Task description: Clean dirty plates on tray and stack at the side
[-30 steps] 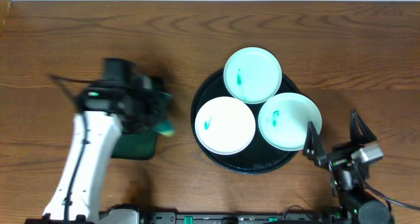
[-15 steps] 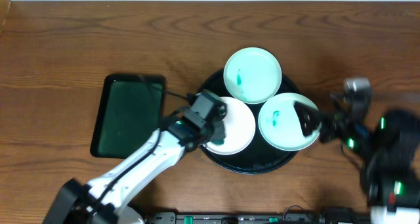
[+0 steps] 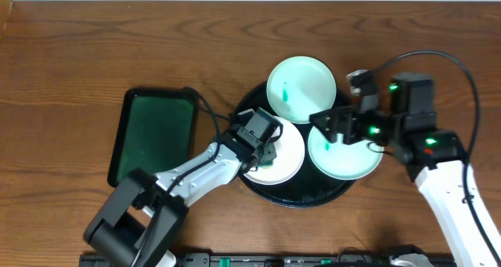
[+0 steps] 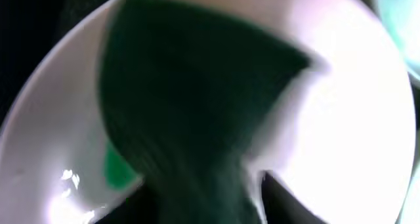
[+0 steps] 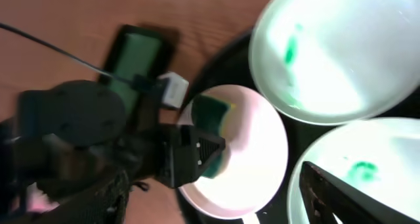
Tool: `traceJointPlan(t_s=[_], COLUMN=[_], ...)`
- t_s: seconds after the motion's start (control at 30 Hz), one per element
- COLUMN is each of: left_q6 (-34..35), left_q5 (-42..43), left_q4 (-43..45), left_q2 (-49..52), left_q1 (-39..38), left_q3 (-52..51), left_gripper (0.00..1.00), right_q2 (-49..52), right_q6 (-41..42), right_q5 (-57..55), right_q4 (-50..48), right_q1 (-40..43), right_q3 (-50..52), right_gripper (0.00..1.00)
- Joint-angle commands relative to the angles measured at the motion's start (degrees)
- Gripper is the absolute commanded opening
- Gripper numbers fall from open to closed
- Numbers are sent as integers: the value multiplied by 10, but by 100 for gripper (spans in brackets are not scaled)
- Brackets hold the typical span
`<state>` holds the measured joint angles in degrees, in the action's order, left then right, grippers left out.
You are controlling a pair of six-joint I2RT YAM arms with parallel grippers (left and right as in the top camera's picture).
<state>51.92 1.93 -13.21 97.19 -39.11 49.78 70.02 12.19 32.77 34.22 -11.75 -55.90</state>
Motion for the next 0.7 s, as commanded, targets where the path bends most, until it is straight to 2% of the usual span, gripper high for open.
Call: traceJointPlan(t_s=[0.0, 0.07, 0.3, 0.43, 0.57, 0.63, 0.67], left_q6=[-20, -41, -41, -44, -58, -63, -63], left_q5=[-13, -13, -11, -11, -11, -11, -11], left_q4=[-8, -22, -108, -151, -176, -176, -179], left_q2=[11, -7, -146, -209, -217, -207, -201], left_q1=[0, 4, 45, 68, 72, 72, 72], left_q3=[0, 7, 20, 20, 17, 14, 13], left_gripper=[61, 65, 67, 67, 66, 65, 66], right_q2=[3, 12, 79, 125, 184, 210, 222], right_q6=[30, 48, 71, 67, 57, 48, 44], right_q5=[-135, -167, -179, -177, -177, -177, -178], right_q4=[-1, -5, -44, -57, -80, -89, -92], right_q1=[-46, -66, -76, -85, -102, -113, -117], right_q3=[-19, -19, -20, -20, -20, -20, -20], right_gripper=[82, 81, 78, 59, 36, 29, 29])
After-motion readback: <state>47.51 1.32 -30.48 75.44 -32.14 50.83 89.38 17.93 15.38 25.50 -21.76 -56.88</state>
